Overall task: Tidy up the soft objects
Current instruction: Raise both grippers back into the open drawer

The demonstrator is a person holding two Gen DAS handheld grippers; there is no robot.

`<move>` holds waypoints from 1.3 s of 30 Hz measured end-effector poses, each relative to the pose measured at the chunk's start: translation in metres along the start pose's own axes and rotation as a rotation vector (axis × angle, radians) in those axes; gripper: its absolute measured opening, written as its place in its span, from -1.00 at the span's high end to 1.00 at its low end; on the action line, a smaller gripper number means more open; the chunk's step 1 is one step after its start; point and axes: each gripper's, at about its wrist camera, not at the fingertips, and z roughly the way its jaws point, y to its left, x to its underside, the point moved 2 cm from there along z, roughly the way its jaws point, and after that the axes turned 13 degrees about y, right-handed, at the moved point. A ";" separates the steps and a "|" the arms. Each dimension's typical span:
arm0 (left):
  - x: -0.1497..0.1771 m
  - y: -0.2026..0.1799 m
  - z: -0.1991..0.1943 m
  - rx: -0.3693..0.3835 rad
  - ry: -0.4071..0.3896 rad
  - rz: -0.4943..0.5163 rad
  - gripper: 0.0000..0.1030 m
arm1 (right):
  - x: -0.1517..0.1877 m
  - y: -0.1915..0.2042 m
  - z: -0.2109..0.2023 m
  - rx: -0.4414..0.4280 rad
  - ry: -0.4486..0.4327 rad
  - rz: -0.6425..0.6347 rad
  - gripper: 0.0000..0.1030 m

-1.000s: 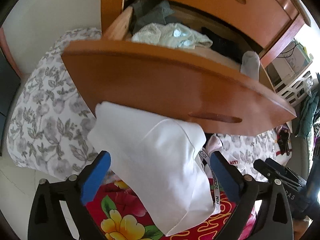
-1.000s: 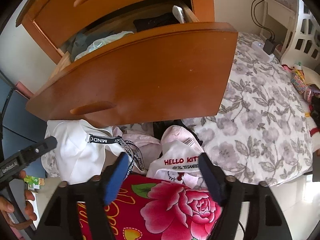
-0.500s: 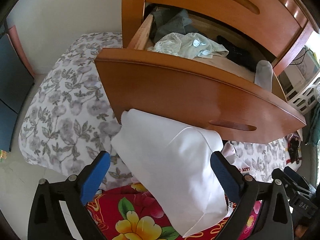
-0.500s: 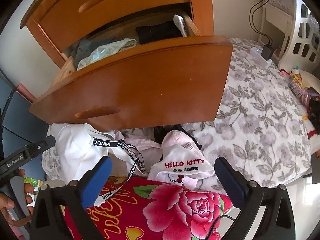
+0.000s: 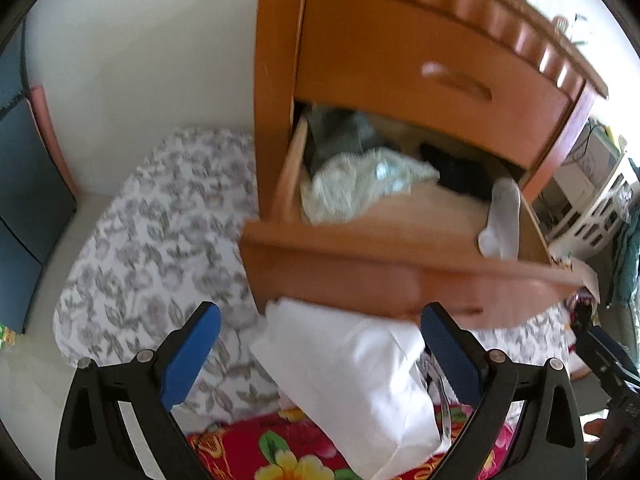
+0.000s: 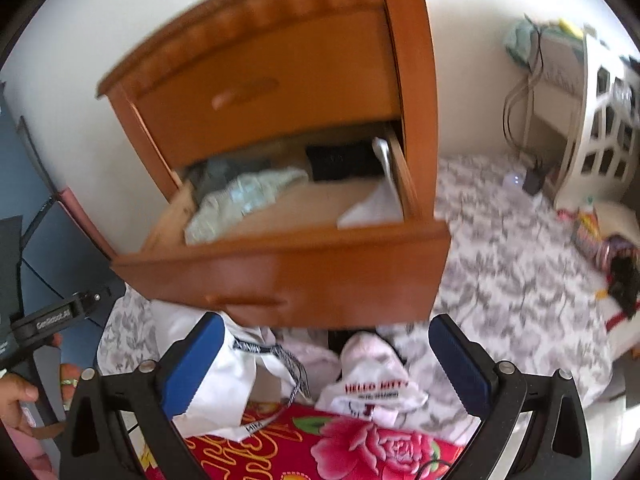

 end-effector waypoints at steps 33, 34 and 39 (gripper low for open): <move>-0.100 0.000 0.006 -0.003 -0.023 0.079 -0.94 | -0.106 0.010 0.046 0.023 0.115 -0.133 -1.00; -0.102 -0.001 0.009 0.000 -0.016 0.084 -0.94 | -0.109 0.008 0.049 0.018 0.123 -0.127 -1.00; -0.118 -0.006 0.022 0.028 0.023 0.101 -0.94 | -0.127 -0.001 0.060 0.015 0.164 -0.109 -1.00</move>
